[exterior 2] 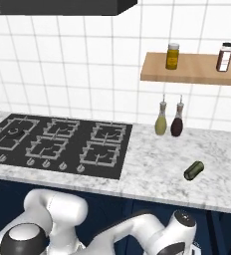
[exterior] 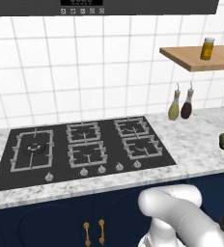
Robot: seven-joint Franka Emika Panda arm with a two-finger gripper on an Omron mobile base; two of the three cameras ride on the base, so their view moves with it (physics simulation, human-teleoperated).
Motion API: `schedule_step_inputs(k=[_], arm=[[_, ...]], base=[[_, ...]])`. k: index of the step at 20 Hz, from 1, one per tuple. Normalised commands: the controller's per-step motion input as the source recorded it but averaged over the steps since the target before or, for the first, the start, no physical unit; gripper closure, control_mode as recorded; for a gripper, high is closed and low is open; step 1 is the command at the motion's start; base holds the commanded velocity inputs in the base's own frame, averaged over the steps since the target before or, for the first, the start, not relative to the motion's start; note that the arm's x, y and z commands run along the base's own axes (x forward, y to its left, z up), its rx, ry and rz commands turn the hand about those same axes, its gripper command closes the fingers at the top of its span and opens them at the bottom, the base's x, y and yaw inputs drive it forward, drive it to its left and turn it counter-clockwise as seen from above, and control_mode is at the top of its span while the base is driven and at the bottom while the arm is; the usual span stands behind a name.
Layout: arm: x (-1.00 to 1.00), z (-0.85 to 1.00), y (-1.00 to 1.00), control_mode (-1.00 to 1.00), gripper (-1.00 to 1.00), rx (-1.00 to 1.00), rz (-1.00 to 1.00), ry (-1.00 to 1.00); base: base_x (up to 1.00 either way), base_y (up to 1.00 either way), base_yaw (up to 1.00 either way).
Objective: Pick the whisk from the drawer and place it on the counter.
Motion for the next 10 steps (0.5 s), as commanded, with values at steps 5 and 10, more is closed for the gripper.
schedule_step_inputs(k=[5,10], arm=[[0.4,-0.16,0.0,-1.0,-1.0,0.06,-0.07,0.0],[0.08,-0.48,0.0,-1.0,-1.0,0.04,-0.04,0.0]], base=[[0.0,0.0,0.0],[0.0,0.0,0.0]])
